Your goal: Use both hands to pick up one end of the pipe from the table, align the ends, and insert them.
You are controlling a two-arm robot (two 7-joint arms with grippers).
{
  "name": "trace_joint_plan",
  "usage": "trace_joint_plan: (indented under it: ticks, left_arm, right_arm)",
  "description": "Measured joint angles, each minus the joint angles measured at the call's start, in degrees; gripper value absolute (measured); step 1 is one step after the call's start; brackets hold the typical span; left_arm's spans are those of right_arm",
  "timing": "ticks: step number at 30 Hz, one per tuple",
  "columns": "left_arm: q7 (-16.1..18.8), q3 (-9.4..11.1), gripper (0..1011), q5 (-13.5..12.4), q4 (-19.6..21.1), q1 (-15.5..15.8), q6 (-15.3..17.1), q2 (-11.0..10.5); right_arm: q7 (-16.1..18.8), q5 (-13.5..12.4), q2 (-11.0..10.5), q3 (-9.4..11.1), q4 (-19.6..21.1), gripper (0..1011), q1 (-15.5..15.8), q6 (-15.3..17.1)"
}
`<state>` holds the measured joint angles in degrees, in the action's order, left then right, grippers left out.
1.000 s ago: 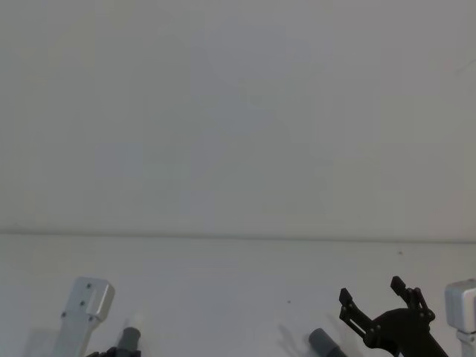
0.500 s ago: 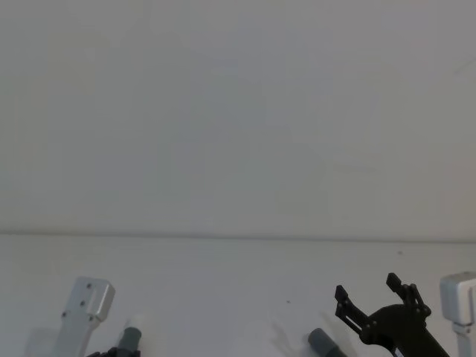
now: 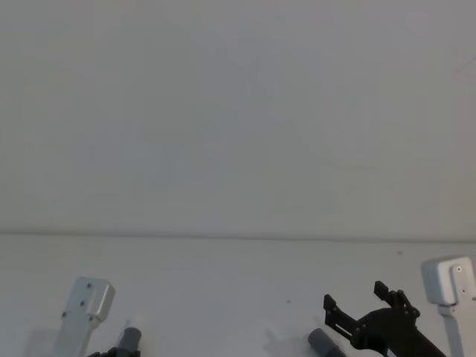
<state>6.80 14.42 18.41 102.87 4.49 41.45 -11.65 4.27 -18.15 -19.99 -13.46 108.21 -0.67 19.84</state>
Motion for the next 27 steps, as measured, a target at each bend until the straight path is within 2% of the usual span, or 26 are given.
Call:
trace_joint_plan:
  ticks: [4,5,8,10,11,17,24,27]
  left_arm:
    - [0.0,0.0,331,0.0,0.0,0.0,0.0,0.0]
    - [0.0,0.0,331,0.0,0.0,0.0,0.0,0.0]
    - [0.0,0.0,331,0.0,0.0,0.0,0.0,0.0]
    - [0.0,0.0,331,0.0,0.0,0.0,0.0,0.0]
    - [0.0,0.0,331,0.0,0.0,0.0,0.0,0.0]
    - [0.0,0.0,331,0.0,0.0,0.0,0.0,0.0]
    - [0.0,0.0,331,0.0,0.0,0.0,0.0,0.0]
    - [0.0,0.0,331,0.0,0.0,0.0,0.0,0.0]
  right_arm:
    - [-0.1,-0.7,-0.1,0.2,1.7,1001,-0.1,4.5]
    - [-0.1,-1.0,-0.1,0.3,2.4,1000,-0.1,6.6]
    - [-0.3,-1.5,-0.1,0.5,3.3,1001,-0.1,9.4]
    - [-0.7,-2.1,-0.1,0.8,4.5,1001,-0.1,13.4]
    - [-0.7,-2.1,-0.1,0.8,4.5,1000,-0.1,13.4]
    - [-1.8,-3.2,0.1,1.9,6.7,1001,0.0,21.5]
    - [-2.7,-3.7,0.6,2.6,7.6,1001,0.1,26.9]
    - [-2.9,-3.7,0.8,2.8,7.7,1001,0.0,28.0]
